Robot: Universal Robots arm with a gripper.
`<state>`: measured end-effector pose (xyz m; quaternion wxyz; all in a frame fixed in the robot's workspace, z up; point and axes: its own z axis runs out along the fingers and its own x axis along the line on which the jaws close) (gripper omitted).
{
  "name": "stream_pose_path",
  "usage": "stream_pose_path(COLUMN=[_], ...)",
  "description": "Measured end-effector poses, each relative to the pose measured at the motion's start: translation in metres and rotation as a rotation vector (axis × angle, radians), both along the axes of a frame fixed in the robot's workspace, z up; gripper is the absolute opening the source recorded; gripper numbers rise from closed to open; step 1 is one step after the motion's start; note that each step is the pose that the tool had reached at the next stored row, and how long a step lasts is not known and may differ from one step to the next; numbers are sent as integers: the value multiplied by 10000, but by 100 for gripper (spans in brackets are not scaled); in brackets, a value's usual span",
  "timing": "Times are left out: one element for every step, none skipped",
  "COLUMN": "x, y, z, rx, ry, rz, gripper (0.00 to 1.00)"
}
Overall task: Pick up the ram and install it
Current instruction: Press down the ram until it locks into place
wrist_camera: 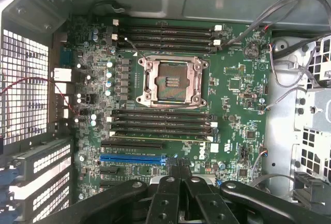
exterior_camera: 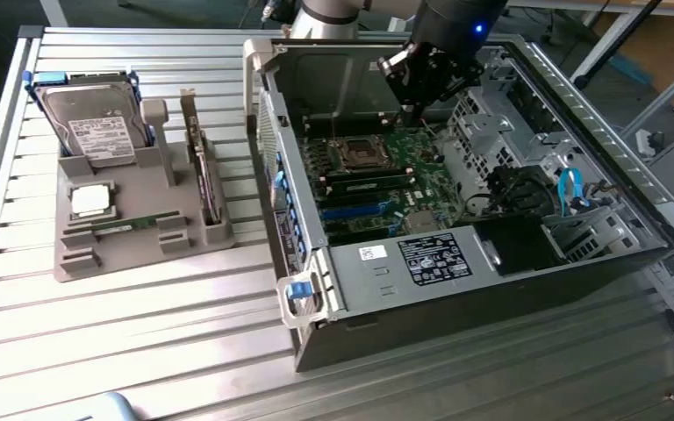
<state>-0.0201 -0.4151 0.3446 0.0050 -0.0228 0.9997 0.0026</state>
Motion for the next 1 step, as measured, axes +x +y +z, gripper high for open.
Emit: stream_pose_path(x=[0], y=[0], z=[0], rx=[0], ry=[0], rz=[0], gripper=[10])
